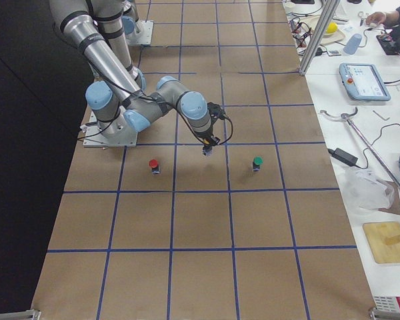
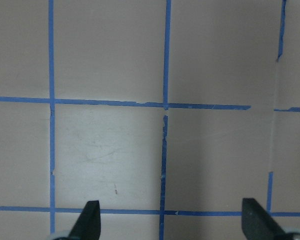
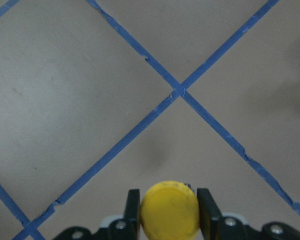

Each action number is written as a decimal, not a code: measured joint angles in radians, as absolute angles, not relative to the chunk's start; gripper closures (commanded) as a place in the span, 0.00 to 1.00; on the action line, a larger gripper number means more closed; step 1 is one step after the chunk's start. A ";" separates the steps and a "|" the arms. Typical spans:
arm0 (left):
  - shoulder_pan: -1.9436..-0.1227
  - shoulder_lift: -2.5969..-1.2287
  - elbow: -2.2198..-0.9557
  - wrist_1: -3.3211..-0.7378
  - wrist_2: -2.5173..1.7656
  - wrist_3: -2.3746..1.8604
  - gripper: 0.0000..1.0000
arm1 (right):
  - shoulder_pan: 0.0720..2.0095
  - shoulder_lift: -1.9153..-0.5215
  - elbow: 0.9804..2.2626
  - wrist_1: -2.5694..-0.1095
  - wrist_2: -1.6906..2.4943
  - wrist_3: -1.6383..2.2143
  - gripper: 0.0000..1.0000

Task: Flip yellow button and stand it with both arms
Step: 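Lower the button upright onto the table with the right gripper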

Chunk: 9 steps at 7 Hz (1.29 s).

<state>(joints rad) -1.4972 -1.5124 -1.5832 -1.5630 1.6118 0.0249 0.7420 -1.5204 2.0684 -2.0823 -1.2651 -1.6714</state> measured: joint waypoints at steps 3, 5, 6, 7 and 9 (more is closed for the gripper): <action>-1.494 -1.516 -1.582 -1.562 1.615 0.025 0.00 | 0.671 -1.444 2.066 -2.053 -1.216 -1.853 0.89; -1.494 -1.516 -1.584 -1.562 1.615 0.025 0.00 | 0.661 -1.413 2.064 -2.043 -1.214 -1.899 0.89; -1.494 -1.516 -1.584 -1.562 1.615 0.025 0.00 | 0.660 -1.412 2.063 -2.039 -1.215 -1.908 0.89; -1.492 -1.516 -1.584 -1.562 1.615 0.026 0.00 | 0.657 -1.410 2.062 -2.039 -1.215 -1.924 0.89; -1.491 -1.516 -1.583 -1.562 1.614 0.025 0.00 | 0.634 -1.407 2.062 -2.040 -1.214 -1.957 0.88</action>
